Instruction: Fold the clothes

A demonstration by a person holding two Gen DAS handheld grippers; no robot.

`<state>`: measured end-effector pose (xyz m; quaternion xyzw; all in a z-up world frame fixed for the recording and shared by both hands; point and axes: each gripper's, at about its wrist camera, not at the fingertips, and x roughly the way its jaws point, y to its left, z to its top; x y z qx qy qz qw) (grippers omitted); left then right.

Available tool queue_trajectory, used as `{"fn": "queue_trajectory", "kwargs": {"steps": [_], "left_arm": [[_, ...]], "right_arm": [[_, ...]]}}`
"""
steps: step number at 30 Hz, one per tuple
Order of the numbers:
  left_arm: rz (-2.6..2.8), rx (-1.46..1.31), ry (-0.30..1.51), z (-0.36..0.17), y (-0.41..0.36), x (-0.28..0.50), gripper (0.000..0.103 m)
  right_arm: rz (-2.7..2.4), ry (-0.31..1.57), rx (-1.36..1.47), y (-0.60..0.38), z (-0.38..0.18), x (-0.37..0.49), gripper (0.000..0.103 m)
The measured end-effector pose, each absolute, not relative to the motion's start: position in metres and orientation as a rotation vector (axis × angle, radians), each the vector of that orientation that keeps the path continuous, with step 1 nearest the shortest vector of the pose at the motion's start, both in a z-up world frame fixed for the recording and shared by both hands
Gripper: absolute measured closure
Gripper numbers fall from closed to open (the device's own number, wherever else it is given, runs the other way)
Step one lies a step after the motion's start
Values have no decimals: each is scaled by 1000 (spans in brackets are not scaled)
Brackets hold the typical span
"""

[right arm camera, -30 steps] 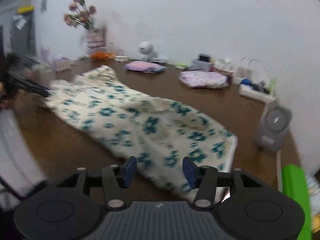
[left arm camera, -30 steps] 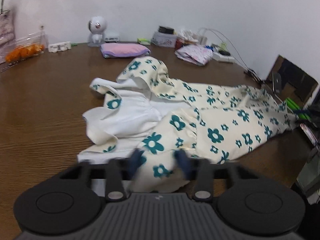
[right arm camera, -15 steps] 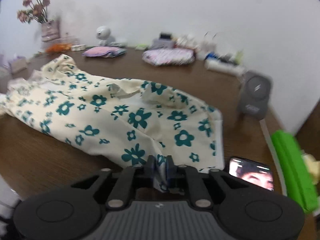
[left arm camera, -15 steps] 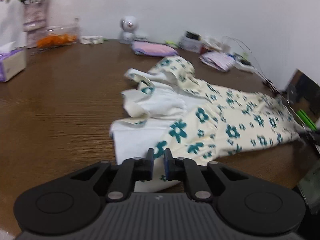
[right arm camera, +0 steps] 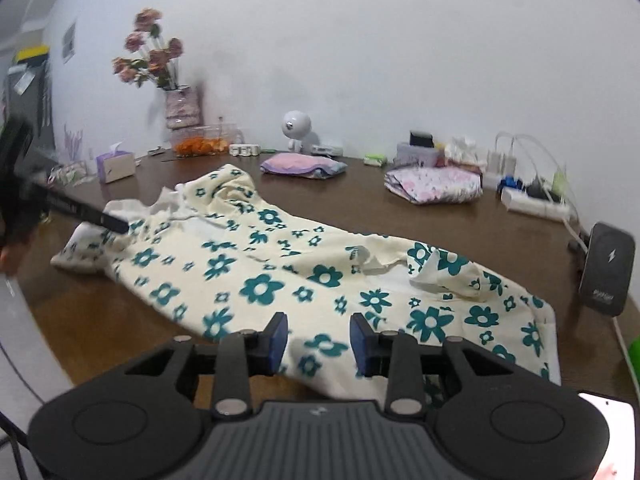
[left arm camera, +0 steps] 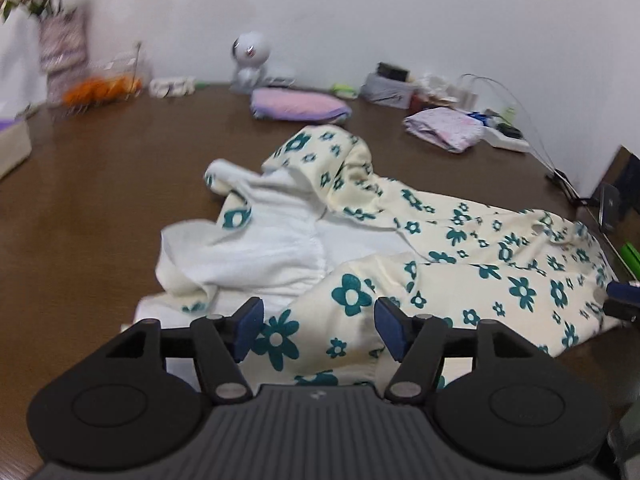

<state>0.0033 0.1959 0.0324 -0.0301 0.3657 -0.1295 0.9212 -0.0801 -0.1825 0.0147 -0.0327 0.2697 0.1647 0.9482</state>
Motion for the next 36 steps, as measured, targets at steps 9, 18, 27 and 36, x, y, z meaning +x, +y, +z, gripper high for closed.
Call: {"fn": "queue_trajectory", "kwargs": {"steps": [9, 18, 27, 36], "left_arm": [[-222, -39, 745, 27, 190, -17, 93], [-252, -69, 788, 30, 209, -27, 90], [-419, 190, 581, 99, 167, 80, 20], [-771, 389, 700, 73, 124, 209, 20]], "right_arm": [[371, 595, -10, -171, 10, -51, 71], [388, 708, -87, -162, -3, -41, 75], [489, 734, -175, -209, 63, 39, 60], [742, 934, -400, -180, 36, 139, 60]]}}
